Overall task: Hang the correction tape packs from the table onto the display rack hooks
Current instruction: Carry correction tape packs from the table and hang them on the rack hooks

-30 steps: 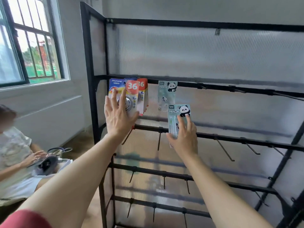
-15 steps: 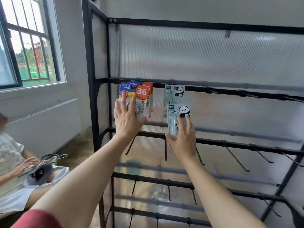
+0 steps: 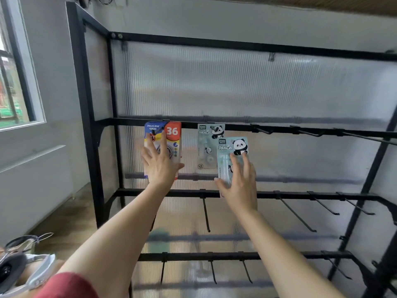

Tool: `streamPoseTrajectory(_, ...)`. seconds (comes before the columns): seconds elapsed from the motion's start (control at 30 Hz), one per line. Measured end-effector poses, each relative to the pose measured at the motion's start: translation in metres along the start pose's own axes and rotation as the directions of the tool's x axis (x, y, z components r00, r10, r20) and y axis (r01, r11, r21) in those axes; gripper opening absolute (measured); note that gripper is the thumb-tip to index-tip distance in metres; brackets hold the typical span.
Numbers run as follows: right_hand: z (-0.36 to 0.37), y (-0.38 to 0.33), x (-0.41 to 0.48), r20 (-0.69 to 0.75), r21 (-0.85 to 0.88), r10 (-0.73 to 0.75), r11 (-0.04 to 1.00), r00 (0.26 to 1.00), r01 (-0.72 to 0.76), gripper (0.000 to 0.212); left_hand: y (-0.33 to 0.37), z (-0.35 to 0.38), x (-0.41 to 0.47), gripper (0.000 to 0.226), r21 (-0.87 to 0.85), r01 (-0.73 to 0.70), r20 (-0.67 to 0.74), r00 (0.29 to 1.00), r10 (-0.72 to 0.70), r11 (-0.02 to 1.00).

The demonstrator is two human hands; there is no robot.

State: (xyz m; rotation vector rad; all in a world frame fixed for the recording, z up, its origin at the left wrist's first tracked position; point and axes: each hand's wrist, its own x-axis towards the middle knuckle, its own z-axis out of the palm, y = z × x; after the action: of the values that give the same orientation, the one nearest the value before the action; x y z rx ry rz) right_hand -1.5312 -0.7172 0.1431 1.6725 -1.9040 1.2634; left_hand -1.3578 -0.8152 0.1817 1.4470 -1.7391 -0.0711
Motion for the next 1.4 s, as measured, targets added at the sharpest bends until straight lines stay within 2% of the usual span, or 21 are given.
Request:
streamPoseTrajectory(0.17, 0.003, -0.003, -0.001, -0.038, 0.001, -0.007, 1.0, 0.999, 0.007, 0.075, -0.006, -0.001, -0.001, 0.109, -0.011, -0.065, -0.029, 0.997, 0.065, 0.998)
streamPoseTrajectory(0.3, 0.004, -0.007, -0.006, -0.056, -0.01, -0.008, 1.0, 0.998, 0.007, 0.076, -0.019, -0.004, -0.014, 0.108, 0.089, -0.126, -0.076, 0.988, 0.133, 0.988)
streamPoseTrajectory(0.47, 0.003, -0.02, -0.004, -0.041, -0.1, -0.104, 0.99, 0.994, 0.1, 0.075, -0.038, 0.0, -0.035, 0.097, 0.141, -0.241, -0.052, 0.967, 0.25, 0.96)
streamPoseTrajectory(0.57, 0.0, -0.031, 0.005, -0.051, -0.123, -0.107, 0.987, 0.993, 0.1, 0.075, -0.042, -0.002, -0.04, 0.095, 0.144, -0.25, -0.004, 0.967, 0.253, 0.958)
streamPoseTrajectory(0.73, -0.002, -0.043, 0.018, -0.028, -0.158, -0.028, 0.987, 0.999, 0.024, 0.074, -0.047, -0.009, -0.041, 0.093, 0.14, -0.273, 0.02, 0.962, 0.273, 0.952)
streamPoseTrajectory(1.03, 0.004, -0.04, 0.029, 0.014, -0.149, -0.05, 0.987, 0.999, 0.052, 0.075, -0.047, -0.013, -0.036, 0.09, 0.155, -0.281, 0.027, 0.959, 0.28, 0.947)
streamPoseTrajectory(1.4, 0.036, -0.028, 0.053, 0.134, -0.176, 0.037, 0.984, 0.99, -0.013, 0.081, -0.046, 0.0, -0.027, 0.085, 0.117, -0.298, -0.063, 0.95, 0.307, 0.947)
